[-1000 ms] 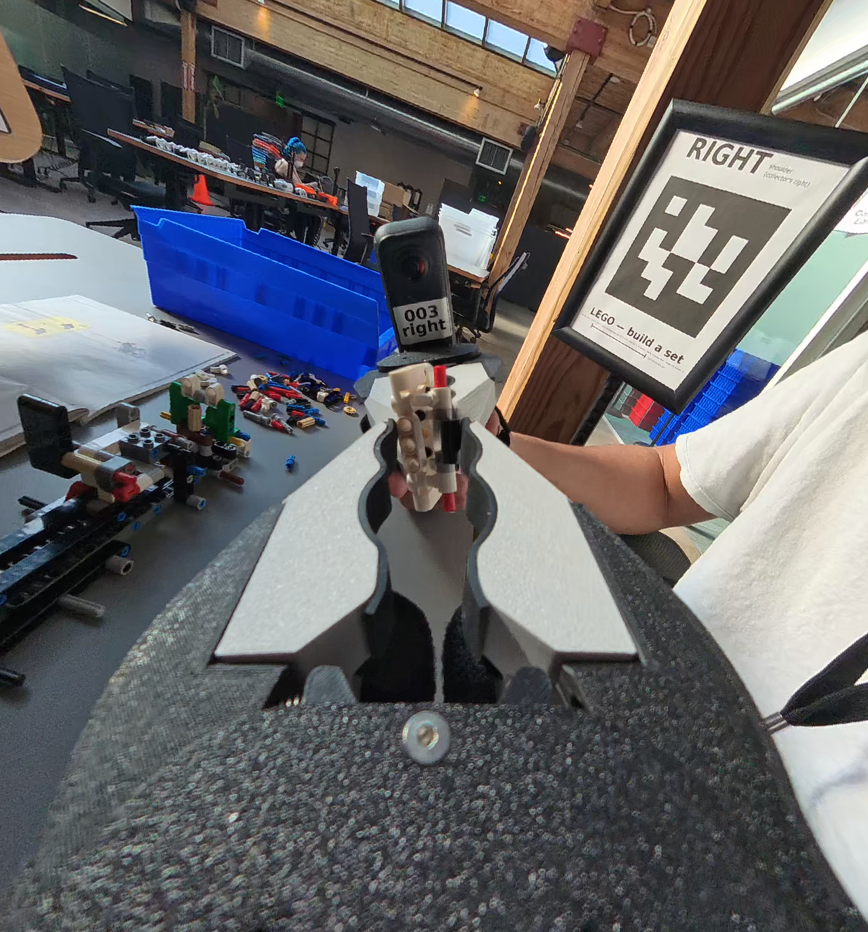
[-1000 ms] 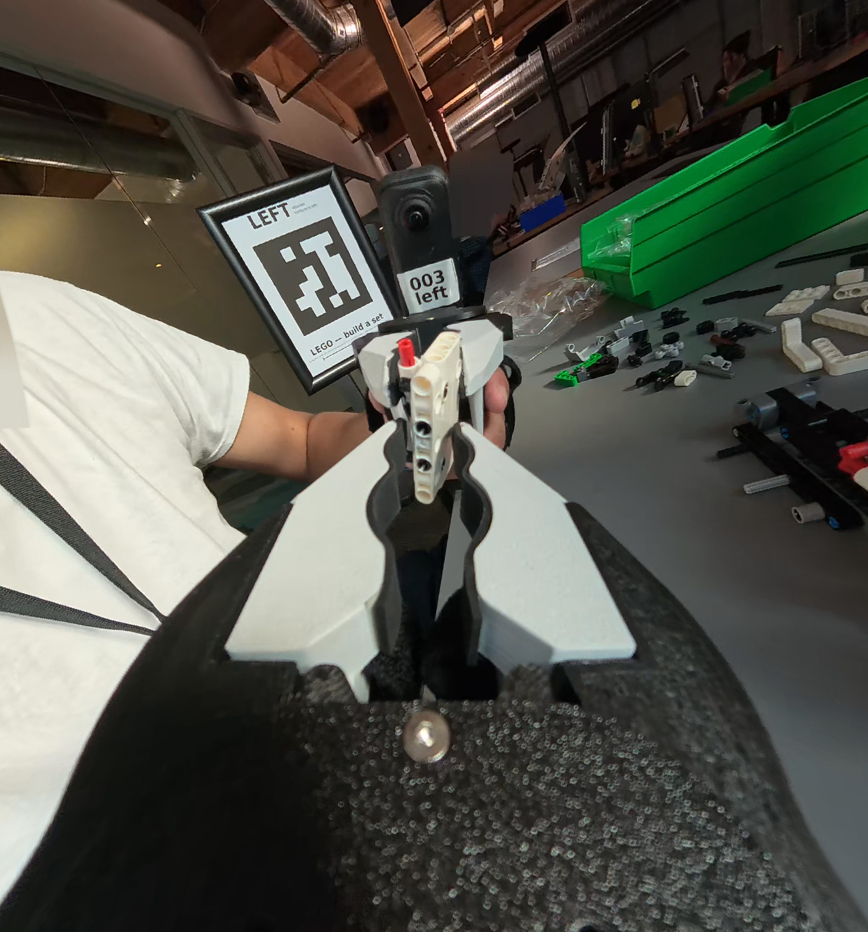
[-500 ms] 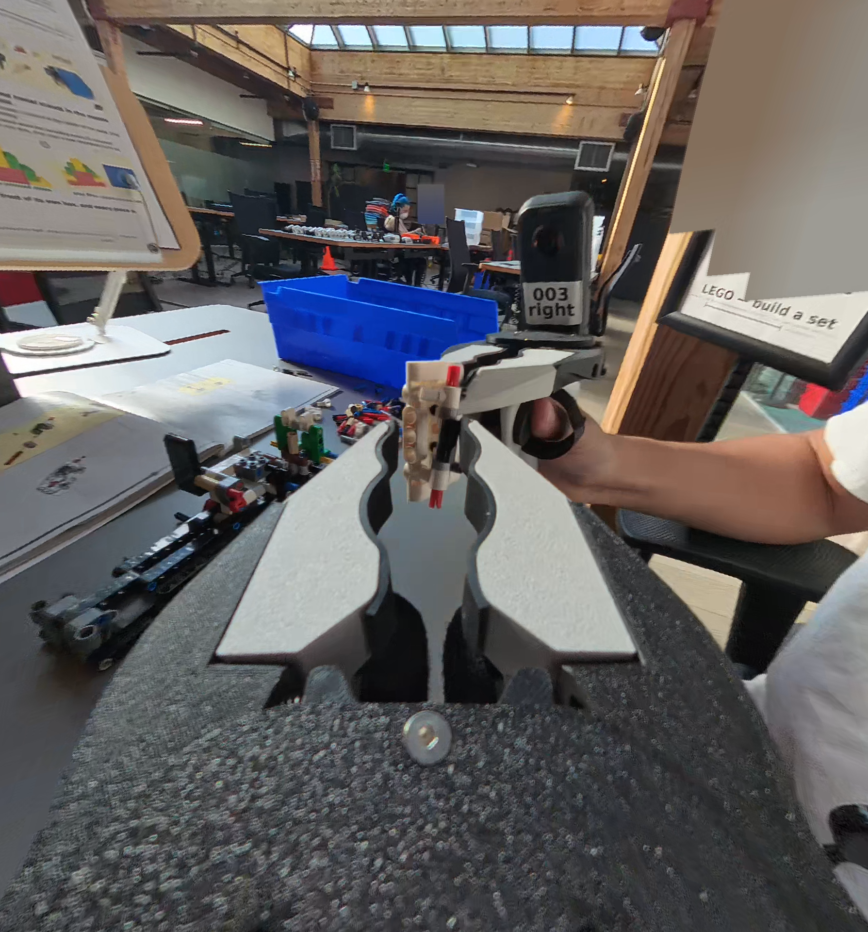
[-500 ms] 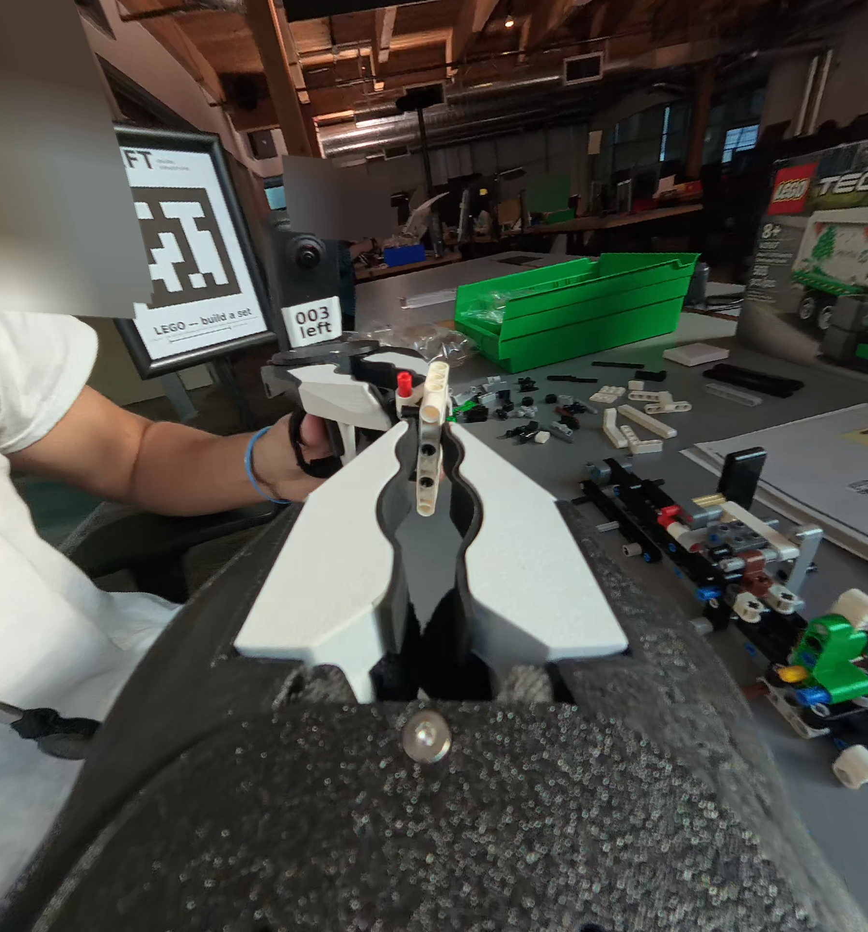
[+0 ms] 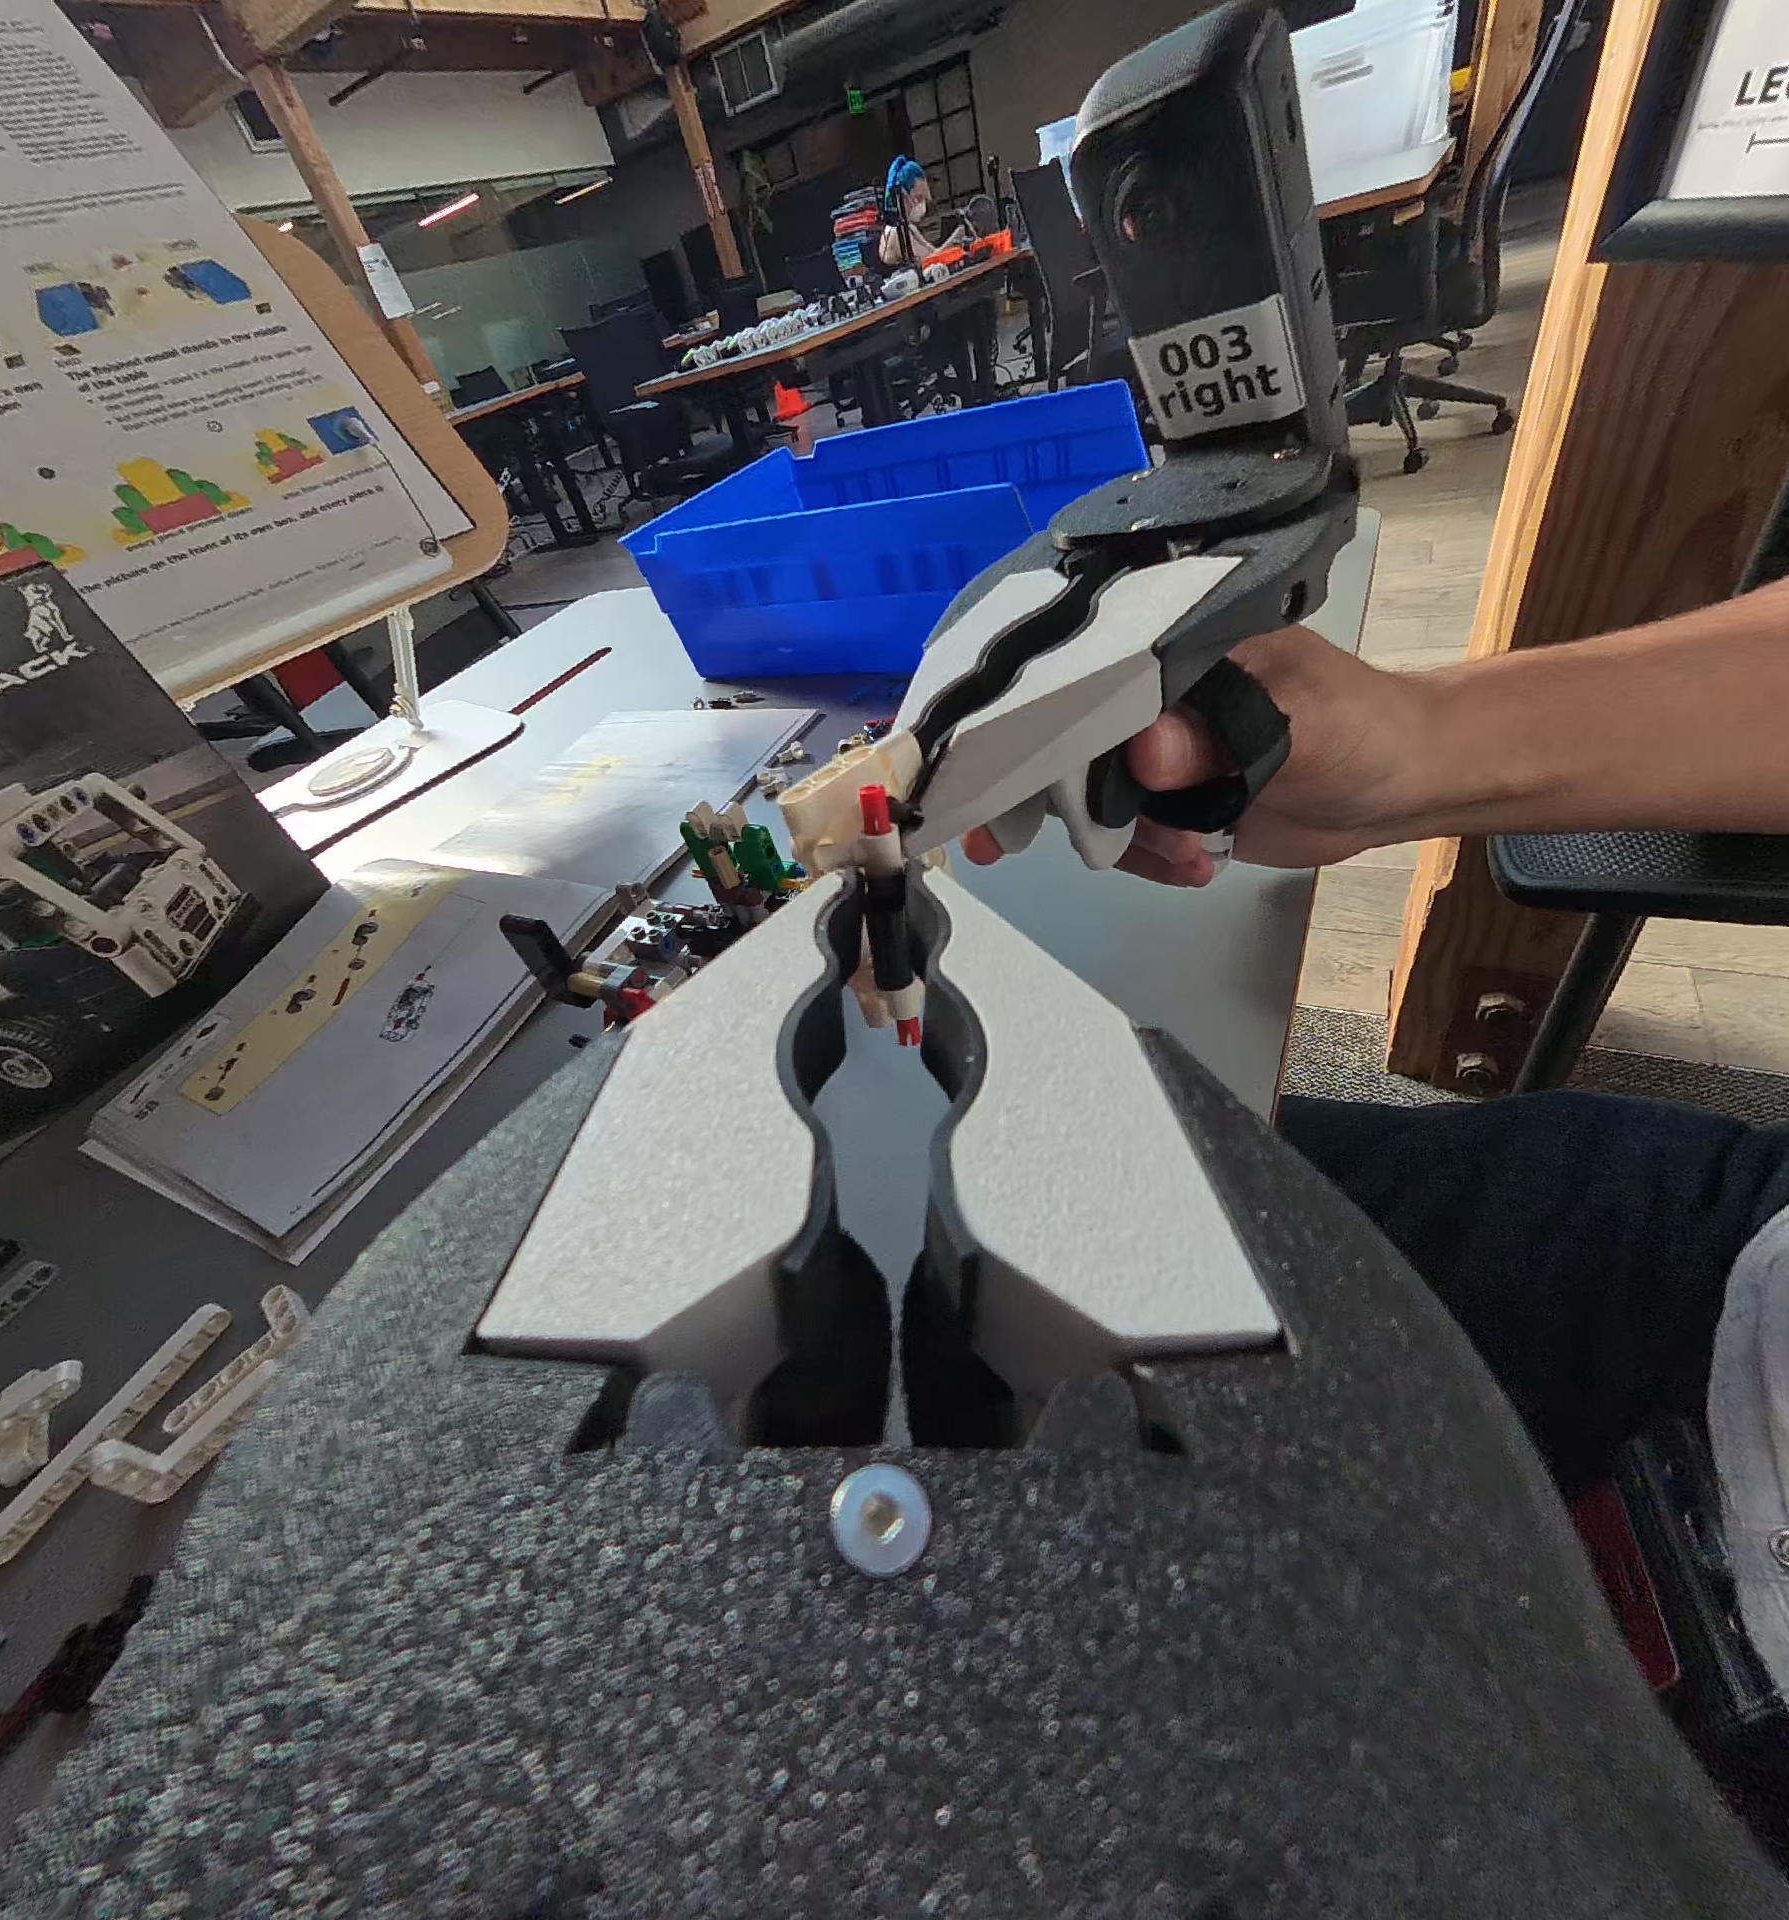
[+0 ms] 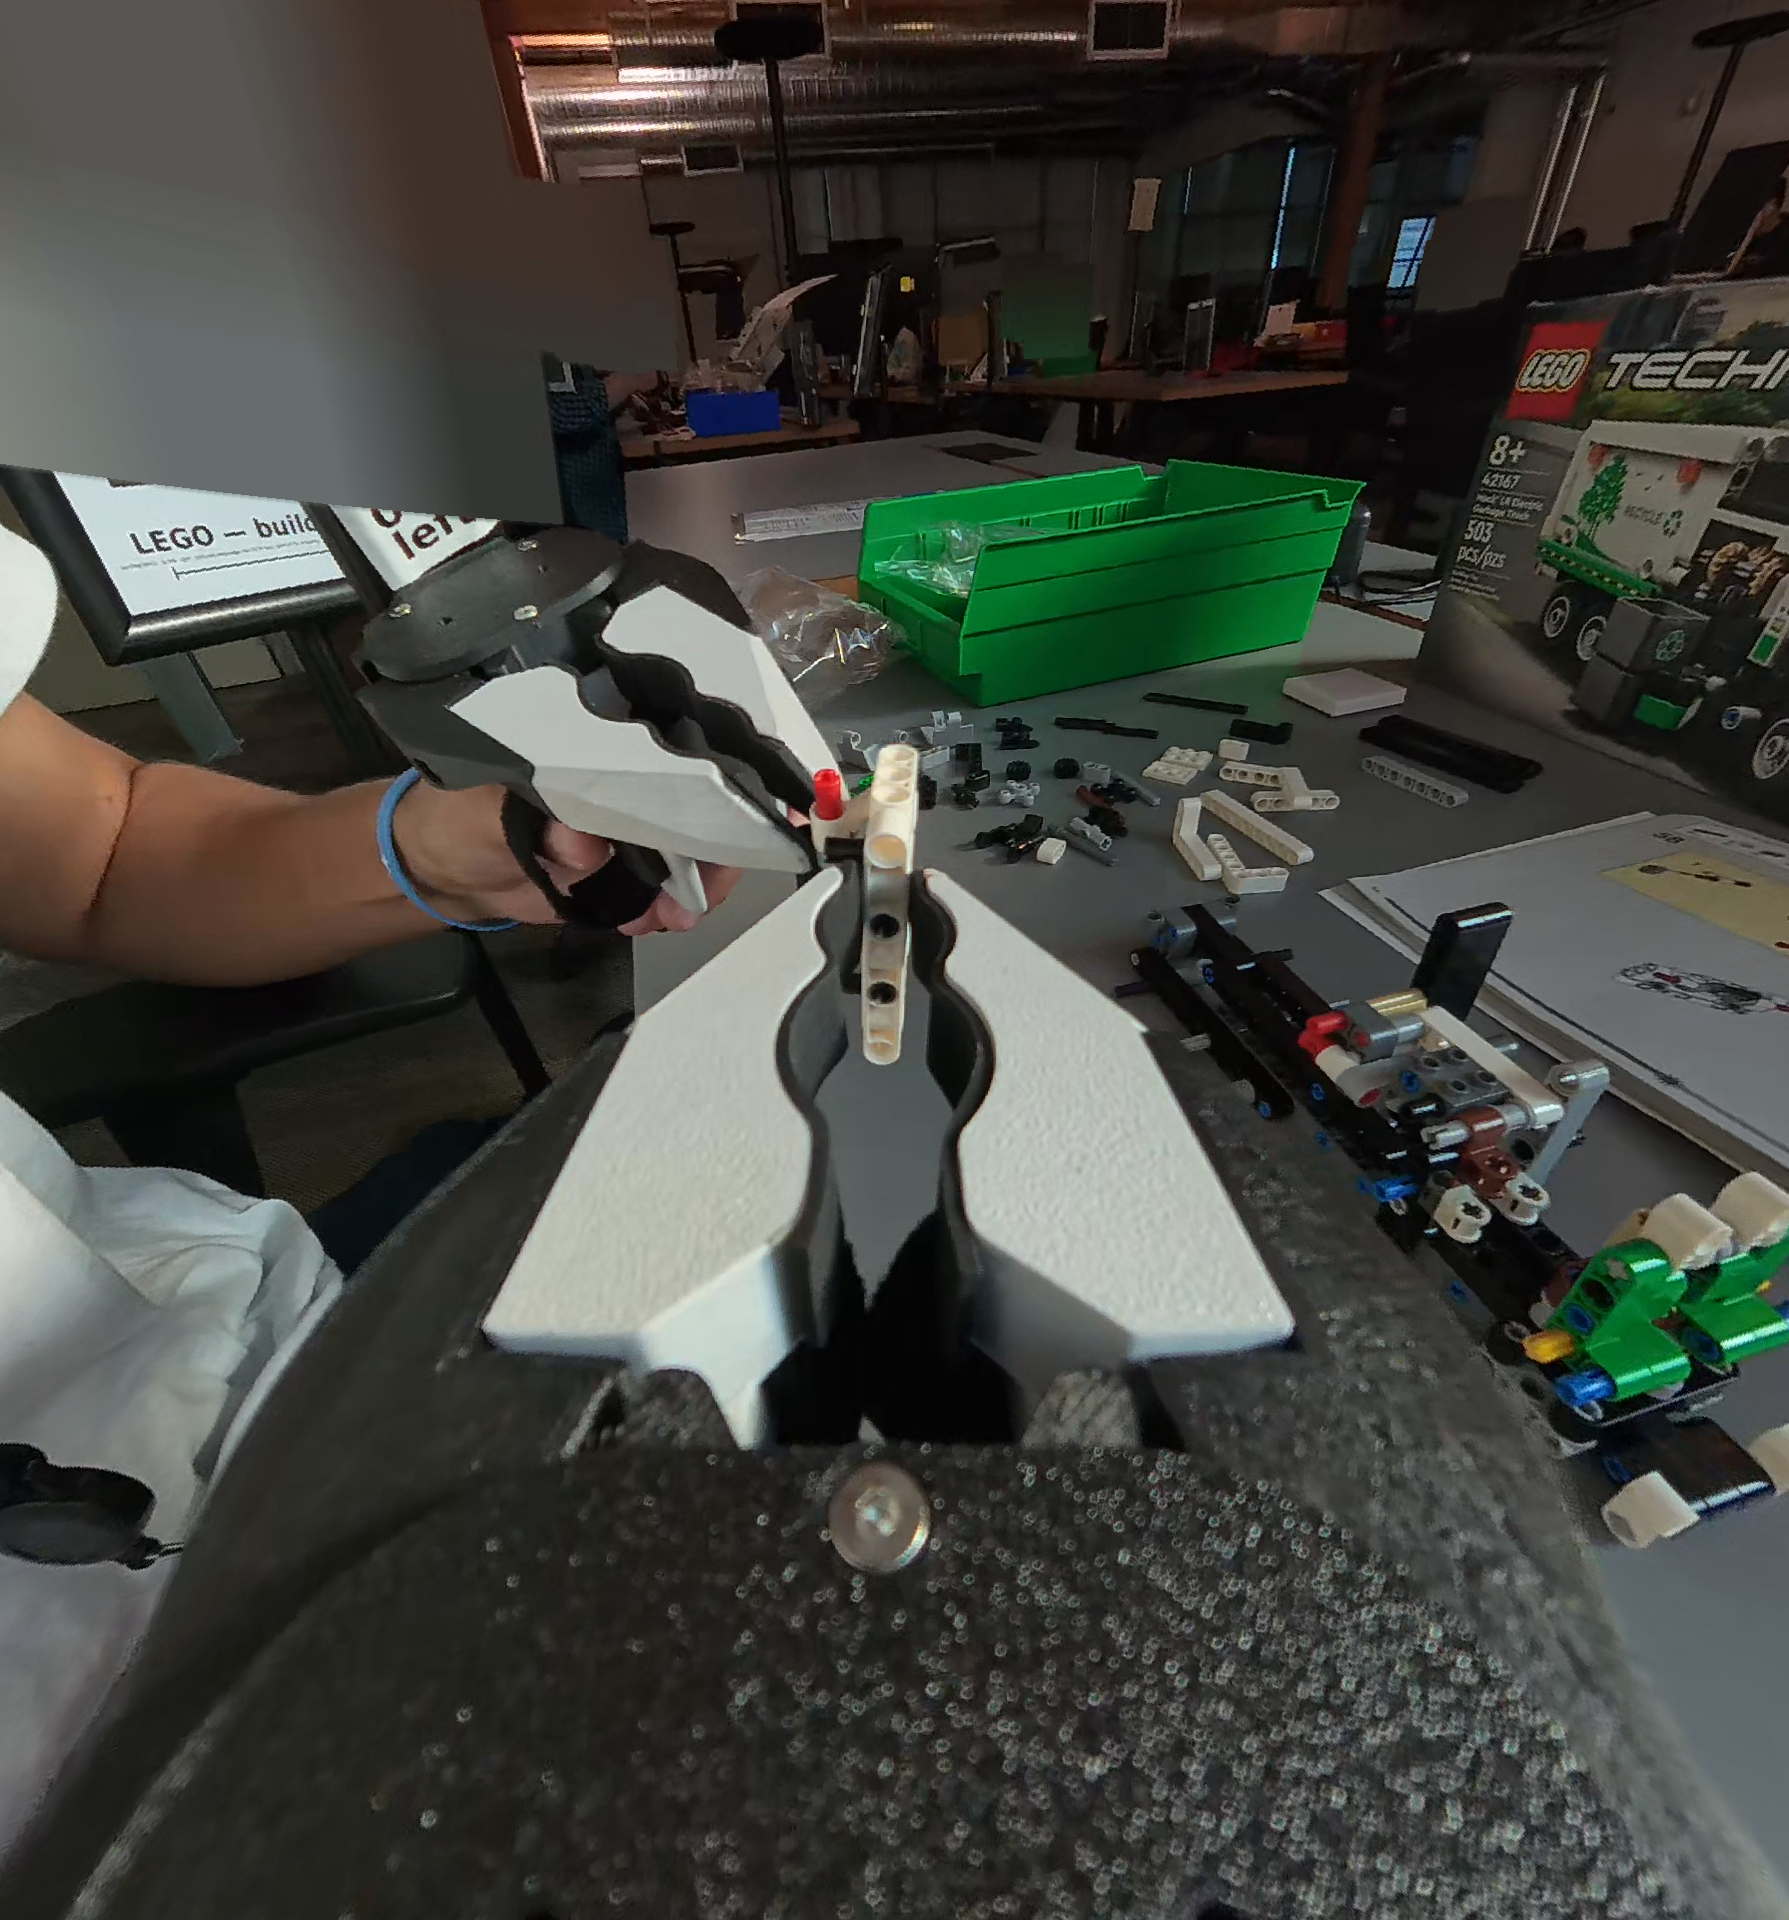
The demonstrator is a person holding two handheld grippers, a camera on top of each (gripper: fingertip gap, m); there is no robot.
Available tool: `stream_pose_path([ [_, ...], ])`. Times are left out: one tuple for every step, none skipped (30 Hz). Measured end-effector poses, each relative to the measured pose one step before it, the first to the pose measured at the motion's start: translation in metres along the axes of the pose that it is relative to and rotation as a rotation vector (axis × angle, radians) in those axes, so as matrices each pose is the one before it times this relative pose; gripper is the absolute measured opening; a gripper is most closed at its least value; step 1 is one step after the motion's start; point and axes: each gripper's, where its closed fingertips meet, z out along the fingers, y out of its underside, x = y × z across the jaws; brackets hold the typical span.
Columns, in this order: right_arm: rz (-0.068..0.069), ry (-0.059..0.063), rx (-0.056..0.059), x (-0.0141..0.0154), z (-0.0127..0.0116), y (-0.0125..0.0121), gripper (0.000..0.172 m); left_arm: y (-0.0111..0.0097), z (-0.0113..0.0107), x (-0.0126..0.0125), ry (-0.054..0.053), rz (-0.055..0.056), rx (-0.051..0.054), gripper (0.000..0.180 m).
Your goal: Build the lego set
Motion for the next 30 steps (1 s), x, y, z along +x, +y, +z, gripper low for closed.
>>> stream_pose_path([
  [0.0160, -0.0162, 0.0079, -0.00042, -0.00066, -0.00047, 0.007, -0.00057, -0.00011, 0.00085, 0.0098, 0.0003, -0.0033, 0.004],
  [0.0208, -0.0151, 0.0109, -0.00016, -0.00077, -0.00078, 0.007, -0.00084, 0.00002, 0.00071, 0.0107, -0.0040, -0.0027, 0.004],
  [0.0211, -0.0203, 0.0076, -0.00075, -0.00049, -0.00005, 0.007, -0.00086, -0.00021, 0.00098, 0.0160, -0.0088, -0.0026, 0.004],
  [0.0234, -0.0297, 0.0073, -0.00152, -0.00076, -0.00010, 0.007, -0.00118, -0.00058, 0.00179, 0.0267, -0.0133, 0.0010, 0.005],
  [0.0203, -0.0341, 0.0101, -0.00222, -0.00100, -0.00065, 0.007, -0.00196, -0.00095, 0.00247, 0.0350, -0.0209, 0.0085, 0.004],
  [0.0222, -0.0395, 0.0104, -0.00308, -0.00066, -0.00092, 0.007, -0.00247, -0.00115, 0.00297, 0.0410, -0.0282, 0.0159, 0.004],
  [0.0235, -0.0360, 0.0051, -0.00261, -0.00061, -0.00070, 0.007, -0.00206, -0.00095, 0.00277, 0.0419, -0.0352, 0.0164, 0.004],
  [0.0099, -0.0244, 0.0061, -0.00213, -0.00008, -0.00061, 0.007, -0.00153, -0.00077, 0.00262, 0.0419, -0.0365, 0.0166, 0.004],
  [0.0065, -0.0203, 0.0014, -0.00200, 0.00030, 0.00012, 0.007, -0.00110, -0.00087, 0.00212, 0.0415, -0.0357, 0.0155, 0.004],
  [0.0127, -0.0211, 0.0029, -0.00203, 0.00014, -0.00024, 0.007, -0.00101, -0.00104, 0.00189, 0.0419, -0.0380, 0.0173, 0.004],
  [0.0106, -0.0115, 0.0008, -0.00086, 0.00026, 0.00003, 0.007, -0.00037, -0.00059, 0.00122, 0.0395, -0.0422, 0.0127, 0.004],
  [0.0014, -0.0014, -0.0039, 0.00000, 0.00031, 0.00092, 0.007, 0.00065, -0.00024, 0.00019, 0.0339, -0.0420, 0.0039, 0.004],
  [-0.0012, 0.0106, -0.0029, 0.00156, -0.00007, 0.00082, 0.006, 0.00103, 0.00004, -0.00147, 0.0193, -0.0344, -0.0010, 0.004],
  [-0.0014, 0.0033, -0.0057, 0.00066, -0.00035, 0.00087, 0.006, 0.00125, 0.00041, -0.00090, 0.0187, -0.0285, -0.0040, 0.004],
  [-0.0027, -0.0026, -0.0024, -0.00044, -0.00055, 0.00019, 0.006, 0.00005, 0.00025, 0.00022, 0.0216, -0.0275, -0.0012, 0.004],
  [-0.0011, -0.0053, 0.0037, -0.00116, -0.00030, -0.00113, 0.007, -0.00117, 0.00012, 0.00089, 0.0246, -0.0270, 0.0050, 0.004],
  [-0.0015, 0.0007, 0.0029, -0.00043, -0.00025, -0.00130, 0.006, -0.00131, 0.00003, 0.00049, 0.0216, -0.0286, 0.0057, 0.003],
  [-0.0063, 0.0026, -0.0013, -0.00008, -0.00028, -0.00053, 0.007, -0.00063, 0.00013, 0.00009, 0.0187, -0.0247, 0.0019, 0.003],
  [-0.0039, 0.0013, -0.0050, 0.00024, -0.00031, 0.00035, 0.006, 0.00027, 0.00015, -0.00017, 0.0141, -0.0175, -0.0027, 0.004],
  [-0.0015, 0.0063, -0.0033, 0.00128, -0.00051, 0.00038, 0.006, 0.00034, 0.00020, -0.00075, 0.0059, -0.0085, -0.0015, 0.004],
  [-0.0019, 0.0058, 0.0003, 0.00104, -0.00035, 0.00032, 0.006, 0.00037, 0.00027, -0.00074, 0.0016, 0.0001, -0.0004, 0.004],
  [0.0006, 0.0006, -0.0006, 0.00022, -0.00022, 0.00034, 0.007, 0.00035, 0.00018, -0.00006, 0.0027, 0.0010, -0.0004, 0.004],
  [-0.0013, 0.0145, -0.0009, 0.00231, -0.00025, 0.00039, 0.006, 0.00000, -0.00016, -0.00226, -0.0151, 0.0038, 0.0002, 0.004],
  [-0.0059, 0.0233, -0.0062, 0.00299, 0.00020, 0.00063, 0.006, 0.00066, -0.00040, -0.00310, -0.0243, 0.0158, -0.0032, 0.004],
  [-0.0101, 0.0181, -0.0092, 0.00179, 0.00066, 0.00113, 0.006, 0.00085, -0.00029, -0.00225, -0.0240, 0.0231, -0.0044, 0.004],
  [-0.0091, 0.0183, -0.0026, 0.00194, 0.00029, 0.00002, 0.006, 0.00015, -0.00048, -0.00233, -0.0300, 0.0265, 0.0007, 0.004],
  [-0.0023, 0.0179, 0.0005, 0.00239, -0.00004, -0.00032, 0.006, -0.00044, -0.00056, -0.00267, -0.0370, 0.0306, 0.0042, 0.005],
  [0.0053, 0.0157, 0.0013, 0.00293, -0.00044, -0.00021, 0.006, -0.00081, -0.00084, -0.00184, -0.0335, 0.0304, 0.0050, 0.010],
  [0.0098, 0.0226, -0.0006, 0.00466, -0.00092, 0.00044, 0.007, -0.00085, -0.00090, -0.00268, -0.0363, 0.0248, 0.0017, 0.016],
  [0.0093, 0.0251, 0.0008, 0.00531, -0.00129, 0.00048, 0.006, 0.00001, -0.00077, -0.00318, -0.0387, 0.0242, -0.0067, 0.021],
])
